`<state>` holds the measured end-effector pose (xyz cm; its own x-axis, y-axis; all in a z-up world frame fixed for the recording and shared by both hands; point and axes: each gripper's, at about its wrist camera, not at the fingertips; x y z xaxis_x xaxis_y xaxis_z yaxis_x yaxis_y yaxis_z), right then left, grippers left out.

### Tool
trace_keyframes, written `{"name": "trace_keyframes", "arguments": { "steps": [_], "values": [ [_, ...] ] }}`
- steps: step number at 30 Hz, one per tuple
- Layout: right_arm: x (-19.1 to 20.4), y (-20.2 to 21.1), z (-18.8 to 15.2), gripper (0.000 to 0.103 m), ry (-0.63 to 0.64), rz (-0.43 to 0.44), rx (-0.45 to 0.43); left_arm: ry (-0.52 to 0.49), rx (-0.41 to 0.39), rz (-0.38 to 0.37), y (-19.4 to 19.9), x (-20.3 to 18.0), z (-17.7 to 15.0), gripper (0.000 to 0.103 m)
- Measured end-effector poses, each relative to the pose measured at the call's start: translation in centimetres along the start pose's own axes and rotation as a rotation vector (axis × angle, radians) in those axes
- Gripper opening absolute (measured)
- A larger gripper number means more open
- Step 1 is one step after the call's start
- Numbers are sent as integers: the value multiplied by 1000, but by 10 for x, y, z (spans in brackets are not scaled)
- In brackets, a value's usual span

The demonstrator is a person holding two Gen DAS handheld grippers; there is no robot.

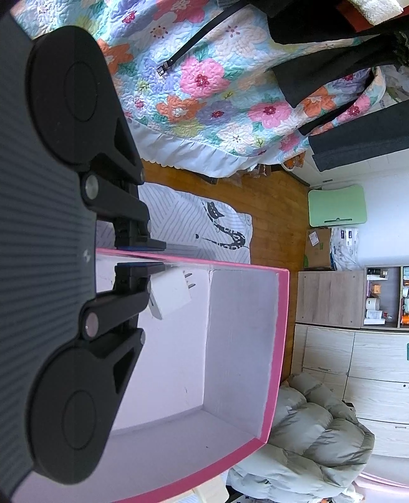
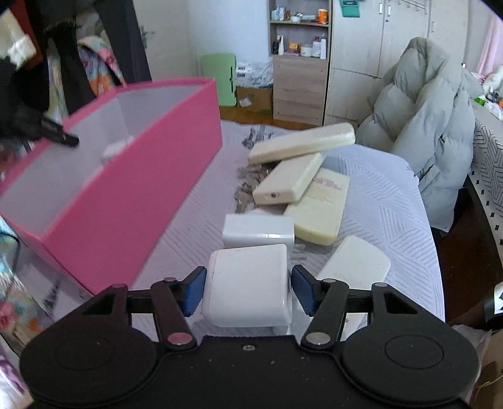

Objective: Organize rigid objects
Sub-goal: 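Grasp the larger white charger with the right tool, then lower the larger charger into the pink box and release it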

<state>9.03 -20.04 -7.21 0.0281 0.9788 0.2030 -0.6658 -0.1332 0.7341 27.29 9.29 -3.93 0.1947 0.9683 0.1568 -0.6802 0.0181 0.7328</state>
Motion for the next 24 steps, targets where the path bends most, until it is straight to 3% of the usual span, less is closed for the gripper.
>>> {"name": "trace_keyframes", "arguments": {
  "steps": [7,12,15,19,21,24],
  "values": [
    [16,36,29,64,-32,63,-109,6,-1,-14,0,2,-1,6],
    [43,49,62,64,-22,214,-159,6,-4,-16,0,2,-1,6],
    [63,41,86,64,-55,352,-119,21,-6,-31,0,6,-2,6],
    [91,-1,117,64,-150,544,-5,40,-8,-48,0,9,-3,6],
    [105,-29,130,64,-180,555,58,36,-8,-45,0,8,-4,6],
    [124,-72,141,64,-191,496,127,28,-9,-42,0,8,-4,6]
  ]
}}
Point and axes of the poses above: each gripper's, at about its wrist camera, not at the fingertips, and y roughly against the way its jaws point, x to its left, z to its top, and after that the axes turned 10 degrees about -y, right-handed
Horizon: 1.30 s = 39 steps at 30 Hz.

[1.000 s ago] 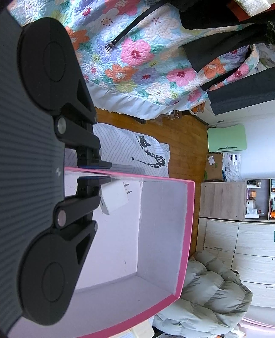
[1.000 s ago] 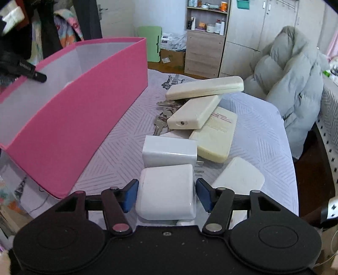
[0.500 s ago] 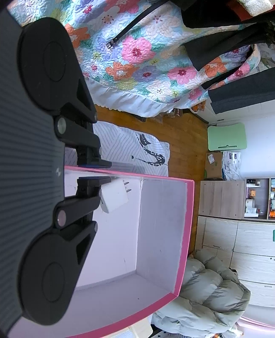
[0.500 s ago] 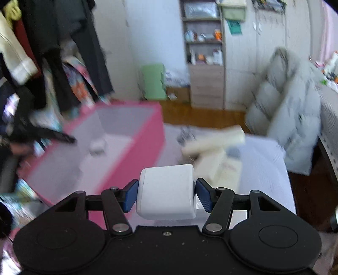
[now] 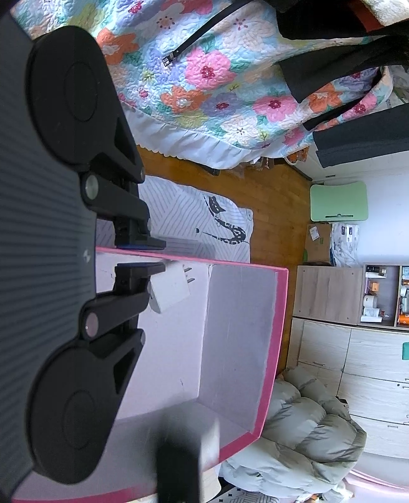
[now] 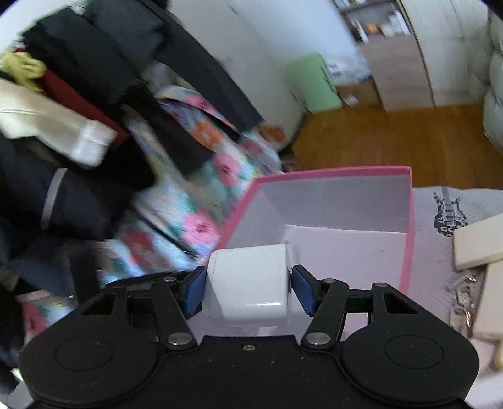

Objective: Organize rigid objects
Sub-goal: 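Lower the larger charger into the pink box and release it, then return the right tool to the bed and grasp another white charger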

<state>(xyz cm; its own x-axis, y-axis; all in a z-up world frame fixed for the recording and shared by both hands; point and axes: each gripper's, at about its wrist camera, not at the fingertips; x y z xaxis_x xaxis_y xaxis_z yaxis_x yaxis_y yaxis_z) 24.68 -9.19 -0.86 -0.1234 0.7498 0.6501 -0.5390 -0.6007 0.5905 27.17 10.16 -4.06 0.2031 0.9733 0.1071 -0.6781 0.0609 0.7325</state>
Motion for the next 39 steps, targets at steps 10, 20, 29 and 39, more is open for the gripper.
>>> {"name": "trace_keyframes", "arguments": {
  "steps": [10,20,29,39],
  "values": [
    [-6,-102,24,64,7,-285,103,18,-10,-22,0,2,-2,6],
    [-32,-137,39,70,-130,-379,100,7,-9,-17,1,0,-2,6],
    [2,-65,26,76,-27,-257,32,-17,-3,8,1,-6,0,6],
    [9,61,-6,76,168,-171,-149,-56,13,46,1,-14,0,7]
  ]
}}
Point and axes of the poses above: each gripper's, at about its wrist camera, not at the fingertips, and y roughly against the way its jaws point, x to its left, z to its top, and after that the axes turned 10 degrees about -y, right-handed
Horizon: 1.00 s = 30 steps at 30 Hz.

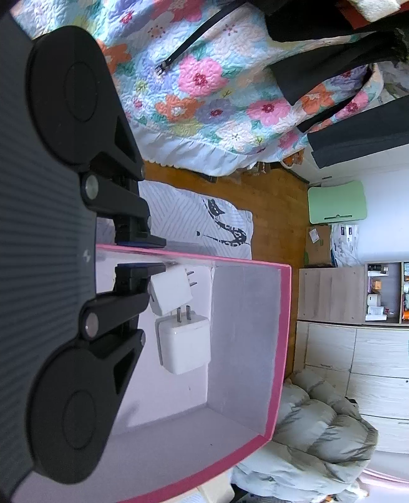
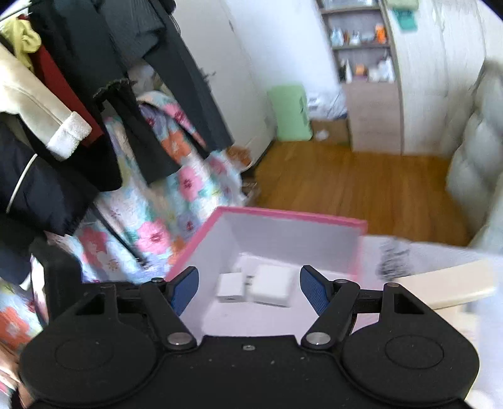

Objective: Organize rigid objects
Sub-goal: 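Return the right tool to the bed and grasp another white charger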

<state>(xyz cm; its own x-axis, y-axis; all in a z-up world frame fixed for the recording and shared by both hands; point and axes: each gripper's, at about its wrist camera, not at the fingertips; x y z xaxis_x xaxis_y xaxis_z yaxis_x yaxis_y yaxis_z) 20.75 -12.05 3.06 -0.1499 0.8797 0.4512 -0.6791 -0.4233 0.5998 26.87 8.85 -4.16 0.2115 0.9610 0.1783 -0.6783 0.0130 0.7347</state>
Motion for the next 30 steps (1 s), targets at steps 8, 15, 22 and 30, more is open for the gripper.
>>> {"name": "trace_keyframes", "arguments": {
  "steps": [8,15,22,30],
  "values": [
    [-59,53,-30,76,-21,-89,-36,-36,20,43,-2,-6,2,7],
    [-93,65,-72,76,34,-166,21,-92,32,85,-3,-14,2,9],
    [-121,75,-107,76,-7,-213,79,-133,41,129,-5,-21,3,11],
    [-130,62,-137,76,-37,-237,91,-151,41,143,-3,-23,1,12]
  ]
}}
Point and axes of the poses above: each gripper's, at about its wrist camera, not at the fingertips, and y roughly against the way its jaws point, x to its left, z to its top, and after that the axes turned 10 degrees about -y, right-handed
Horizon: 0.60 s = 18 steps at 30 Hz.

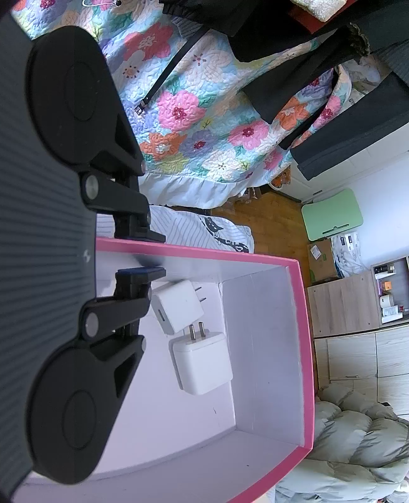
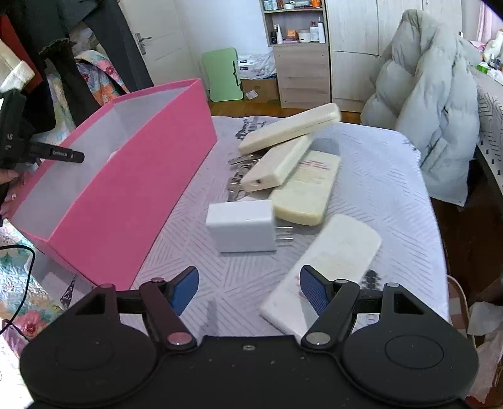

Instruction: Organize rigid objects

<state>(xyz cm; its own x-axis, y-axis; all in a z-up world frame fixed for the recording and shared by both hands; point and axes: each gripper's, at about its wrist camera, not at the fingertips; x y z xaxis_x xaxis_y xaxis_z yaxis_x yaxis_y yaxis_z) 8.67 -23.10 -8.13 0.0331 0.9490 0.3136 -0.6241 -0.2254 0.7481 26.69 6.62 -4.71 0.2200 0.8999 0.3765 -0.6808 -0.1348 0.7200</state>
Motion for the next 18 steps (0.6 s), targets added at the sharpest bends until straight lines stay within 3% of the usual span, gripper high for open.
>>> {"name": "trace_keyframes", "arguments": {
  "steps": [3,4,7,9,11,18],
  "values": [
    [11,-16,2,79,0,-16,-39,2,-4,-7,0,0,0,12],
    [14,-22,4,85,-15,-43,-66,6,-7,-11,1,1,0,12],
    [25,-32,6,87,-19,-119,-154,16,-10,-16,2,3,-1,12],
    [30,-37,7,83,-1,-133,-191,13,-11,-15,2,2,-1,12],
    [32,-39,7,61,22,-141,-200,12,-12,-13,2,3,0,12],
    [29,-38,2,61,3,-134,-198,18,-25,-18,4,4,1,12]
  ]
}}
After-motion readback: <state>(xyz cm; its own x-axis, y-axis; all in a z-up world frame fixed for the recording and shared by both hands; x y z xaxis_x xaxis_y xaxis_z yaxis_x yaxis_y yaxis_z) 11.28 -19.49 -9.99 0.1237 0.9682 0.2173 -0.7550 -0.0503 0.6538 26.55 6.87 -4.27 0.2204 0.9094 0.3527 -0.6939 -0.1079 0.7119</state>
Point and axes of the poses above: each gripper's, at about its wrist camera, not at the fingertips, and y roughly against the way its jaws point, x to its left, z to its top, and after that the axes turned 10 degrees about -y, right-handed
